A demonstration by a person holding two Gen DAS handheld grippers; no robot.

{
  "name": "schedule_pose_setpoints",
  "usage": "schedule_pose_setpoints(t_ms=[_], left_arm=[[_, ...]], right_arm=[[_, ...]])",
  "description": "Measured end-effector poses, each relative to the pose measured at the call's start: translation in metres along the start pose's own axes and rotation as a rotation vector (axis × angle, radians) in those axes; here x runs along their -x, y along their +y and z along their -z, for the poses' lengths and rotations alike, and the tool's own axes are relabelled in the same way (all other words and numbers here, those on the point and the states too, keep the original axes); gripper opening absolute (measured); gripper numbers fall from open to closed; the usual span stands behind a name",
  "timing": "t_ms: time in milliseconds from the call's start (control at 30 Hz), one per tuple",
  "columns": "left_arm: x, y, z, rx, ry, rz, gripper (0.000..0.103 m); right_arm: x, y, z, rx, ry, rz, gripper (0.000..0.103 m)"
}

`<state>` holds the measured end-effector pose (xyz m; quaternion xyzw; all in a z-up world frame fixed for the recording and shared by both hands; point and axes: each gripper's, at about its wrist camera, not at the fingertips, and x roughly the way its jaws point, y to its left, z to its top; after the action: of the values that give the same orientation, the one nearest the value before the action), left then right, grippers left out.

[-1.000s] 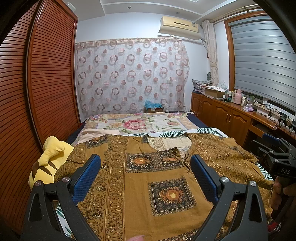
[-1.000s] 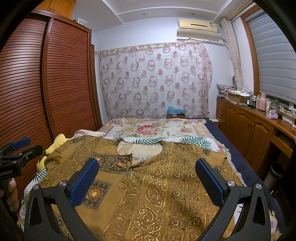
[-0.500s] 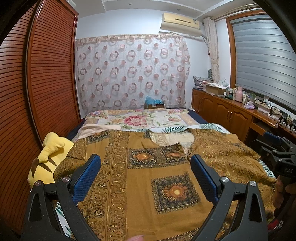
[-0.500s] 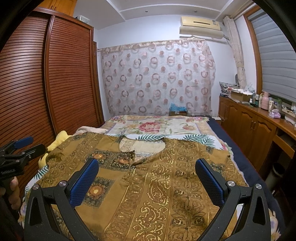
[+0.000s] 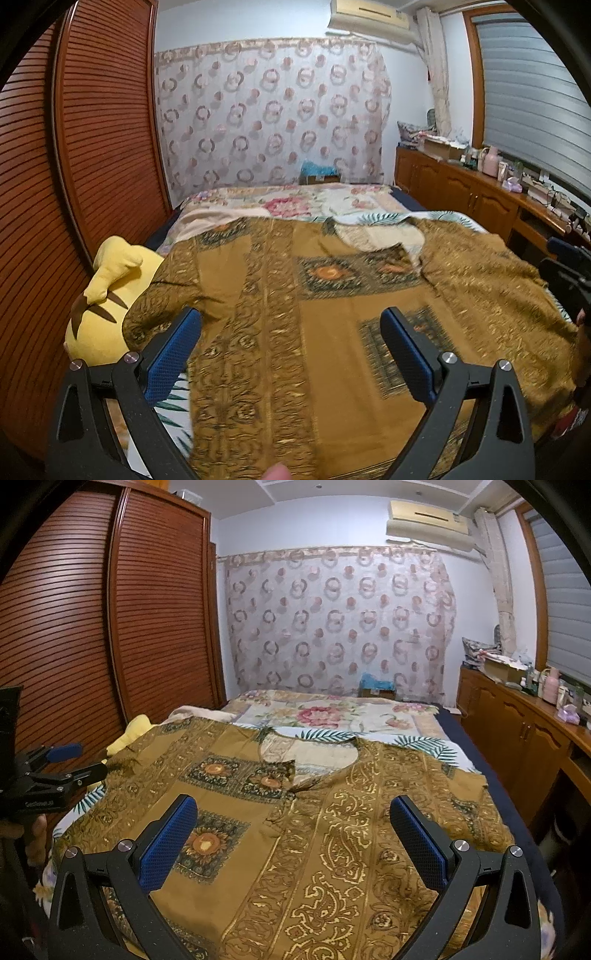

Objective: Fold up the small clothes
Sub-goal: 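Lower the left tool to the shirt's sleeve and close on it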

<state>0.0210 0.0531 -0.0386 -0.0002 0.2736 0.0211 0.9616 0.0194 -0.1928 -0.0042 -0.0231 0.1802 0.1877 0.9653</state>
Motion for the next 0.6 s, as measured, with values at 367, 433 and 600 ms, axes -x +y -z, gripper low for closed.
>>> schedule_pose_setpoints(t_ms=[367, 433, 600], left_arm=[[-0.018, 0.060, 0.015, 0.027, 0.069, 0.005, 0.097], [-0.023, 0.072, 0.016, 0.035, 0.089, 0.003, 0.093], [-0.039, 0.096, 0.020, 0.062, 0.139, 0.007, 0.083]], right_arm=[[-0.022, -0.004, -0.010, 0.045, 0.060, -0.041, 0.103], [-0.026, -0.004, -0.011, 0.052, 0.070, -0.051, 0.103], [-0.034, -0.006, -0.014, 0.069, 0.094, -0.072, 0.103]])
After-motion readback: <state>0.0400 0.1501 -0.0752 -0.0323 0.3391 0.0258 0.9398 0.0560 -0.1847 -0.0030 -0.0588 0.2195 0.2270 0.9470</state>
